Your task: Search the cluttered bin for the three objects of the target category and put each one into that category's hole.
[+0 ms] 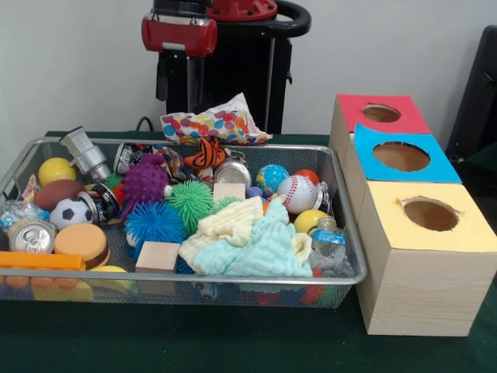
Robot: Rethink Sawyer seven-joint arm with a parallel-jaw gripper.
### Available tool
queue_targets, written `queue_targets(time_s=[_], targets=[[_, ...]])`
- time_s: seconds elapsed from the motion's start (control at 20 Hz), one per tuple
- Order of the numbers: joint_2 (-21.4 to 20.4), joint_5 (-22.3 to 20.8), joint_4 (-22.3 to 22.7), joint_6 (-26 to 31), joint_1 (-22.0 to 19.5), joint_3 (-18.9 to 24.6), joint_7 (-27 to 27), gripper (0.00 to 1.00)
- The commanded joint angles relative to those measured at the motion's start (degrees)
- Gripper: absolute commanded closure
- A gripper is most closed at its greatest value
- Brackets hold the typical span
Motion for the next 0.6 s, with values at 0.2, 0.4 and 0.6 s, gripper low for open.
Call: queue_targets(time_s=[0.2, 0.4, 0.6], targets=[[0.94, 0.34, -0.42, 2.24, -0.38, 4.98, 2.25, 0.0], [3.87, -0.71, -2.45, 0.36, 1.07, 3.72, 2.66, 0.0], [10.56, -0.81, -7.35, -3.44, 3.64, 1.27, 4.03, 0.0]])
